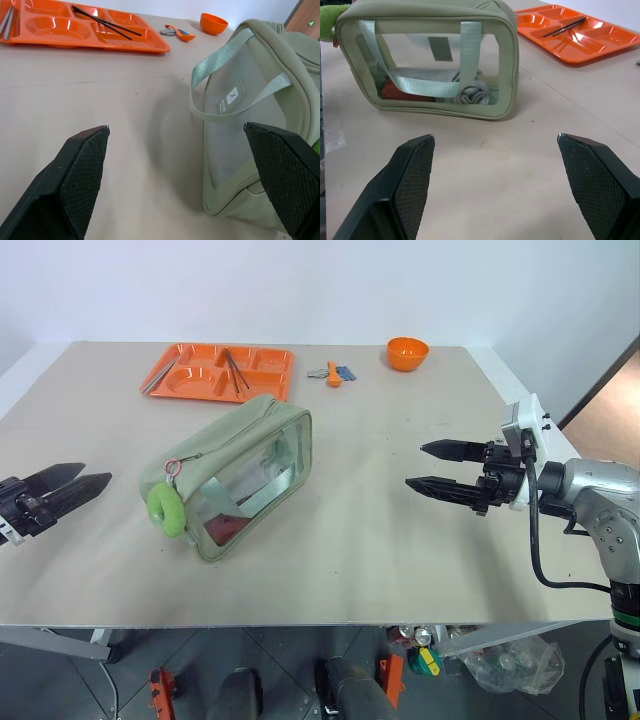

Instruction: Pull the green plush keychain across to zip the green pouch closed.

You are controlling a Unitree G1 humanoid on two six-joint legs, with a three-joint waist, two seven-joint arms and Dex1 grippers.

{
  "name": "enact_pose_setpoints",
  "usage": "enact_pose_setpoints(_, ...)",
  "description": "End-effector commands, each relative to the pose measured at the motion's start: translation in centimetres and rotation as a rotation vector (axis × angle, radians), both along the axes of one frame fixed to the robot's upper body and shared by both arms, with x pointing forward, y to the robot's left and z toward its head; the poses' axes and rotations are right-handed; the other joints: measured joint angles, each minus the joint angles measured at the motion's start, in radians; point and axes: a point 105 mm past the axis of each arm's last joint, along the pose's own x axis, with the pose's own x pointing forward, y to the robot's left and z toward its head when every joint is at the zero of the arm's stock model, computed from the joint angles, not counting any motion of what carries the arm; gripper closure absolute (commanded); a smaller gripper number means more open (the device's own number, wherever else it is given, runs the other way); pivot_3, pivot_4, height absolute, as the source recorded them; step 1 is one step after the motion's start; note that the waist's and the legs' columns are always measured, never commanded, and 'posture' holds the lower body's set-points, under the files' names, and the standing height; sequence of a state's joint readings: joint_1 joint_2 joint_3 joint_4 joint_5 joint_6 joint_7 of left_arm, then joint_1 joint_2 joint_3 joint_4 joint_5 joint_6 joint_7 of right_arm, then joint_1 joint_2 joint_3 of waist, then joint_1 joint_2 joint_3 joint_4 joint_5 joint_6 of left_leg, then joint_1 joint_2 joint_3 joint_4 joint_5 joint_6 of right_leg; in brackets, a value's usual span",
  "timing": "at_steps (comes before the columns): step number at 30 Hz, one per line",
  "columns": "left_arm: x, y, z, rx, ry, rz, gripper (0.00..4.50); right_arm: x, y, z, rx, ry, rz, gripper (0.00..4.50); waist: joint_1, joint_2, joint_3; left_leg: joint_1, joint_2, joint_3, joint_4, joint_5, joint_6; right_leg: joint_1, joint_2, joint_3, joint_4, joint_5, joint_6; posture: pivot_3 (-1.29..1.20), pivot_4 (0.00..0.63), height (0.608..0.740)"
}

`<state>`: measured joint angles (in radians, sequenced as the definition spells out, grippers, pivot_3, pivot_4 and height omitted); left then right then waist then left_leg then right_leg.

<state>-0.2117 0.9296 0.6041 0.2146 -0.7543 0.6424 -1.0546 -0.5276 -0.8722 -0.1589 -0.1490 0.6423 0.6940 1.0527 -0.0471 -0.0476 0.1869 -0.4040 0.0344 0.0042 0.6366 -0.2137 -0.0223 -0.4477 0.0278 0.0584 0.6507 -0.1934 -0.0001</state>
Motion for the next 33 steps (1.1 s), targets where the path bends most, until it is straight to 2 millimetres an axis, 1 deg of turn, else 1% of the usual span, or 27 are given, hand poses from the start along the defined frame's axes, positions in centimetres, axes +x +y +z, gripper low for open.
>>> enact_pose_setpoints(1,0.0,-0.2,1.1,0.02,-0.031,-0.002,0.02,-0.3,0.4,1.2,-0.029,-0.062,0.015,0.45,0.0,0.0,0.0,0.0,0.0,0.0,0.0,0.0,0.0,0.0,0.0,0.0,0.0,0.0,0.0,0.0,0.15,0.74)
enact_pose_setpoints(3,0.0,-0.5,0.9,0.031,-0.023,-0.011,0.02,0.0,1.1,0.8,-0.067,-0.065,0.039,0.45,-0.001,0.0,0.0,0.0,0.0,0.0,0.0,0.0,0.0,0.0,0.0,0.0,0.0,0.0,0.0,0.0,0.15,0.74)
enact_pose_setpoints(5,-0.1,-0.7,0.9,0.031,-0.026,-0.016,0.02,0.2,1.3,0.5,-0.088,-0.066,0.047,0.45,-0.001,0.0,0.0,0.001,0.0,0.001,0.0,0.0,0.0,0.0,0.0,0.001,0.0,0.0,0.0,0.0,0.15,0.74)
enact_pose_setpoints(9,0.0,-1.1,1.4,0.013,-0.059,-0.015,0.02,0.9,1.7,0.8,-0.094,-0.088,0.044,0.45,0.0,0.0,0.0,0.0,0.0,0.001,0.0,0.0,0.0,0.0,0.0,0.0,0.0,0.0,0.0,0.0,0.15,0.74)
enact_pose_setpoints(12,0.2,-1.3,2.3,-0.011,-0.095,-0.013,0.02,1.1,2.0,0.9,-0.117,-0.108,0.064,0.45,0.0,0.0,0.0,0.0,0.0,0.001,0.0,0.0,0.0,0.0,0.0,0.0,0.0,0.0,0.0,0.0,0.15,0.74)
enact_pose_setpoints(14,0.3,-1.5,3.3,-0.037,-0.133,-0.017,0.02,1.3,2.4,1.1,-0.132,-0.131,0.08,0.45,0.0,0.0,0.0,0.0,0.0,0.001,0.0,0.0,0.0,0.0,0.0,0.0,0.0,0.0,0.0,0.0,0.15,0.74)
enact_pose_setpoints(17,0.5,-1.8,5.3,-0.096,-0.206,-0.023,0.02,1.9,3.5,2.3,-0.158,-0.192,0.127,0.45,-0.001,0.0,0.0,0.0,0.0,0.001,0.001,0.0,0.0,0.0,0.0,0.0,0.0,0.001,0.001,0.0,0.15,0.74)
enact_pose_setpoints(20,0.9,-2.4,7.2,-0.156,-0.27,-0.038,0.02,3.1,5.6,4.0,-0.211,-0.278,0.194,0.45,-0.005,0.0,0.0,0.0,0.001,0.001,0.002,0.0,0.0,0.0,0.002,0.001,0.0,0.003,0.0,0.0,0.15,0.74)
enact_pose_setpoints(22,1.1,-3.1,7.4,-0.15,-0.272,-0.065,0.02,3.8,7.3,4.8,-0.276,-0.34,0.249,0.45,-0.006,0.0,0.0,0.001,0.001,0.002,0.002,0.0,0.0,0.0,0.002,0.001,0.001,0.003,0.0,0.0,0.15,0.74)
enact_pose_setpoints(25,1.0,-4.4,7.0,-0.101,-0.254,-0.115,0.02,4.4,9.5,5.1,-0.422,-0.431,0.346,0.45,-0.005,0.0,0.0,0.001,0.002,0.001,0.001,0.0,0.0,0.0,0.003,0.001,0.001,0.003,-0.001,0.0,0.15,0.74)
enact_pose_setpoints(27,0.7,-5.1,6.9,-0.085,-0.25,-0.154,0.02,4.8,11.4,5.3,-0.515,-0.498,0.423,0.45,-0.003,0.0,0.0,0.0,0.003,0.002,0.001,0.0,0.0,-0.001,0.003,0.001,0.001,0.003,-0.002,0.0,0.15,0.74)
enact_pose_setpoints(30,0.1,-5.8,7.5,-0.088,-0.266,-0.191,0.02,5.3,14.0,5.6,-0.603,-0.581,0.51,0.45,-0.005,0.0,0.0,-0.003,0.003,0.003,0.001,0.0,0.0,-0.005,0.003,0.001,0.002,0.003,-0.002,0.0,0.15,0.74)
enact_pose_setpoints(33,-0.7,-6.3,8.0,-0.107,-0.273,-0.229,0.02,6.0,15.9,5.6,-0.688,-0.652,0.563,0.45,-0.002,0.0,0.0,-0.004,0.004,0.003,0.001,0.0,0.0,-0.006,0.003,0.0,0.002,0.003,-0.004,0.0,0.15,0.74)
